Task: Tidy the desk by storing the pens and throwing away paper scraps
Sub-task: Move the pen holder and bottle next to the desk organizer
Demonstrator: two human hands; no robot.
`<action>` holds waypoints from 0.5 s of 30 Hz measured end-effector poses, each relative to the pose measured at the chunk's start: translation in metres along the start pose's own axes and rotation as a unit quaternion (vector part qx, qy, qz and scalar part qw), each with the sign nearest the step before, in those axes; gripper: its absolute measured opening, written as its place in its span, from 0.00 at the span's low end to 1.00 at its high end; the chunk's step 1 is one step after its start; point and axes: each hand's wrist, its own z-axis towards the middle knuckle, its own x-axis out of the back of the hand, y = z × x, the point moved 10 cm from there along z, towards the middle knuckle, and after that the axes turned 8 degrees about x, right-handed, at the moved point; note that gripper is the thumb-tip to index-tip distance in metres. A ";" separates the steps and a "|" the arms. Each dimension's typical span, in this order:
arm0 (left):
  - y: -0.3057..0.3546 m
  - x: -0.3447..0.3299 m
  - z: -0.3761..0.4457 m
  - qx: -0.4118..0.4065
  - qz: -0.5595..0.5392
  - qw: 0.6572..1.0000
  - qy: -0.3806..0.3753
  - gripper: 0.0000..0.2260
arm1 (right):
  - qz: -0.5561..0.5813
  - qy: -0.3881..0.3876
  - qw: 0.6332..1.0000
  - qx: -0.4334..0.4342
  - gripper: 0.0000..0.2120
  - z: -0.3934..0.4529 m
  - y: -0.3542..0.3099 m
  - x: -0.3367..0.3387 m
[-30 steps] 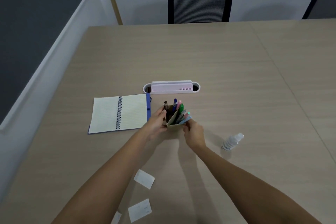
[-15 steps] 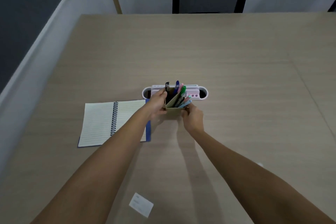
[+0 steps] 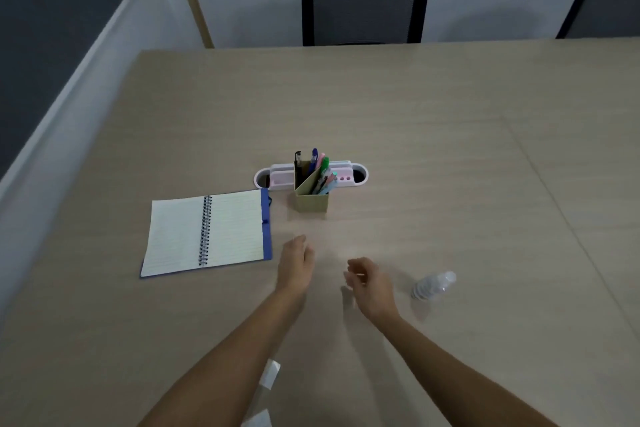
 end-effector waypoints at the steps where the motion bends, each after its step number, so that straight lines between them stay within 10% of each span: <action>1: -0.010 -0.012 -0.007 -0.028 0.049 0.998 -0.010 0.19 | 0.000 0.007 1.000 -0.010 0.08 -0.017 0.013 0.006; 8: -0.034 -0.042 -0.027 -0.163 0.317 0.932 0.064 0.28 | 0.188 0.149 0.949 -0.206 0.08 -0.082 0.105 0.049; 15: -0.034 -0.042 -0.027 -0.161 0.315 0.926 0.132 0.26 | 0.068 0.209 0.968 -0.123 0.19 -0.039 0.082 0.098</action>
